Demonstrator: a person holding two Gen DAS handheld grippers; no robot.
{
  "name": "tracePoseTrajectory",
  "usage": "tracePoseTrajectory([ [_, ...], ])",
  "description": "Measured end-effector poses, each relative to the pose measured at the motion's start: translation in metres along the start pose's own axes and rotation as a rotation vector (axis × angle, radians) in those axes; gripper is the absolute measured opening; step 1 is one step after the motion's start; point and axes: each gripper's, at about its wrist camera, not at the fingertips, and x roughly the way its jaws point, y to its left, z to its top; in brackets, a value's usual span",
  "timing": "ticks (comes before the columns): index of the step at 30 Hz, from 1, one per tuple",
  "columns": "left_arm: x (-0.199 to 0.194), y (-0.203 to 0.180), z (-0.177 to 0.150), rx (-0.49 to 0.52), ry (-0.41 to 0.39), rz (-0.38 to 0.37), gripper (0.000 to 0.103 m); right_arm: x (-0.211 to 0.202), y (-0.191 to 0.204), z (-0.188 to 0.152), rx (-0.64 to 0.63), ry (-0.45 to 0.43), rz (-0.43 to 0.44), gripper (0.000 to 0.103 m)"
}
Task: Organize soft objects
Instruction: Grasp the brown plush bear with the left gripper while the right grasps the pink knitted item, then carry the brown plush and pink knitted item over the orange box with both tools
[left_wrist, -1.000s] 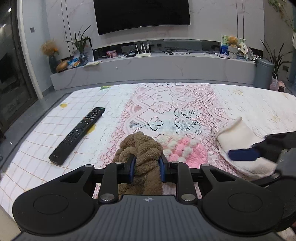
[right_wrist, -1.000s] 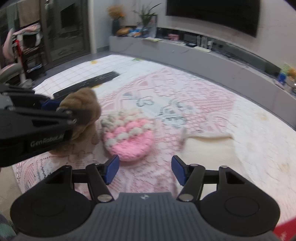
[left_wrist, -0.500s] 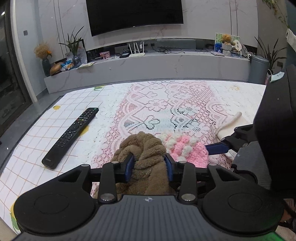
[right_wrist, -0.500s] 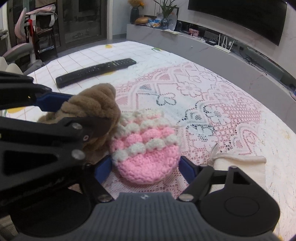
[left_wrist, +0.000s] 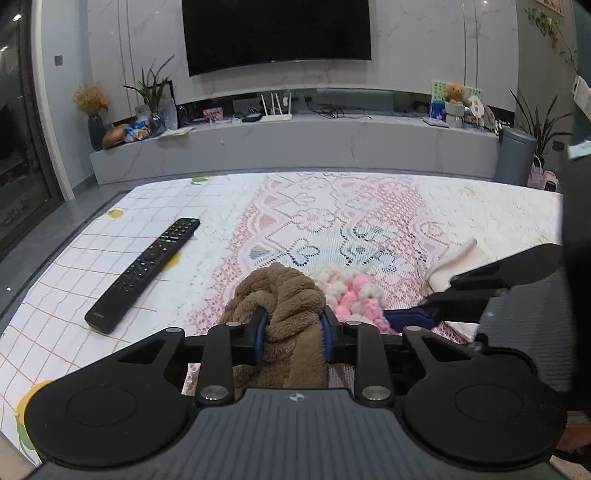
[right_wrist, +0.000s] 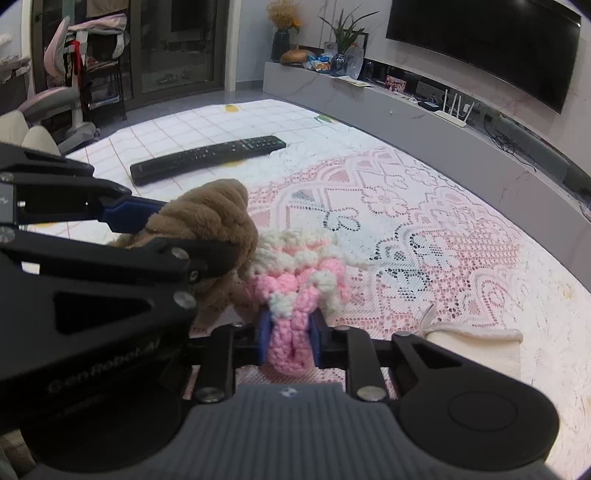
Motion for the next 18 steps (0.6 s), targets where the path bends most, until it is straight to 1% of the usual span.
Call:
tracePoseTrajectory([
  [3, -0.008, 0.000, 0.001, -0.007, -0.031, 0.000, 0.031, -0.013, 0.001, -0.001, 0.012, -0.016, -0.014, 0.018],
  [7, -0.023, -0.008, 0.005, 0.012, -0.062, -0.006, 0.030, -0.040, 0.000, -0.009, 0.031, -0.038, -0.050, 0.018],
  [10, -0.039, -0.016, 0.009, 0.013, -0.073, -0.042, 0.031, -0.068, -0.003, -0.019, 0.066, -0.043, -0.088, 0.019],
  [13, -0.061, -0.024, 0.012, 0.001, -0.102, -0.082, 0.031, -0.102, -0.006, -0.034, 0.109, -0.068, -0.124, 0.019],
  [16, -0.084, -0.039, 0.012, 0.015, -0.135, -0.120, 0.031, -0.138, -0.006, -0.051, 0.152, -0.097, -0.171, 0.019],
  [18, -0.097, -0.050, 0.011, 0.027, -0.143, -0.151, 0.031, -0.161, -0.007, -0.062, 0.191, -0.114, -0.189, 0.019],
])
